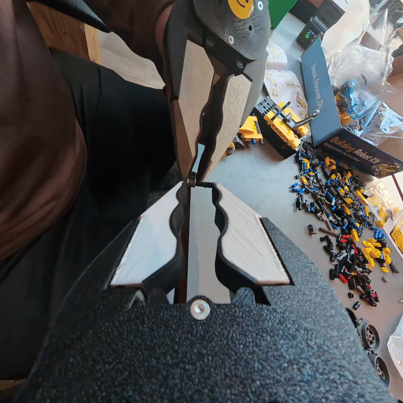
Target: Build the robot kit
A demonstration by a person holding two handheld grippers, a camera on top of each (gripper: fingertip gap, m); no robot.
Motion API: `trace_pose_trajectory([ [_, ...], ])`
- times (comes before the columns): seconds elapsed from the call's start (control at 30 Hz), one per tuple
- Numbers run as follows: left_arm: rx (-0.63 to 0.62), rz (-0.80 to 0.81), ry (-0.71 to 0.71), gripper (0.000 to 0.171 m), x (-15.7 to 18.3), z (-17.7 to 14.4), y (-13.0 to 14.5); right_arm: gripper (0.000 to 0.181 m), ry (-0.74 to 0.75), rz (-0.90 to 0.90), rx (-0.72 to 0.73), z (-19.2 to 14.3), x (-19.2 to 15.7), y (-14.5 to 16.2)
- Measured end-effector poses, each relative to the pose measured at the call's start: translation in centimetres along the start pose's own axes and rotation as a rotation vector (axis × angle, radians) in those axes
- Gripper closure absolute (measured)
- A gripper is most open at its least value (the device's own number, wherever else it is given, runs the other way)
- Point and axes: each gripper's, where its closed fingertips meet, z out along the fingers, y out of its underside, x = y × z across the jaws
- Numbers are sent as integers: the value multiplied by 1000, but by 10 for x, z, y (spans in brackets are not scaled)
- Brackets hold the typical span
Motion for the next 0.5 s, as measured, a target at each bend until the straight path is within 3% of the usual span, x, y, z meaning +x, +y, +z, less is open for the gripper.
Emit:
trace_pose_trajectory([
  [0.33, -72, -11, 7, 168, -8, 10, 19, 165, -18, -26, -28, 14, -4, 17],
  [0.4, -80, 47, -61, 168, -19, 6, 19, 163, 16, 27, 2, 19, 4, 19],
  [0.5, -155, 309, -224, 167, -32, 5, 20, 161, 18, 91, 0, 24, 15, 25],
])
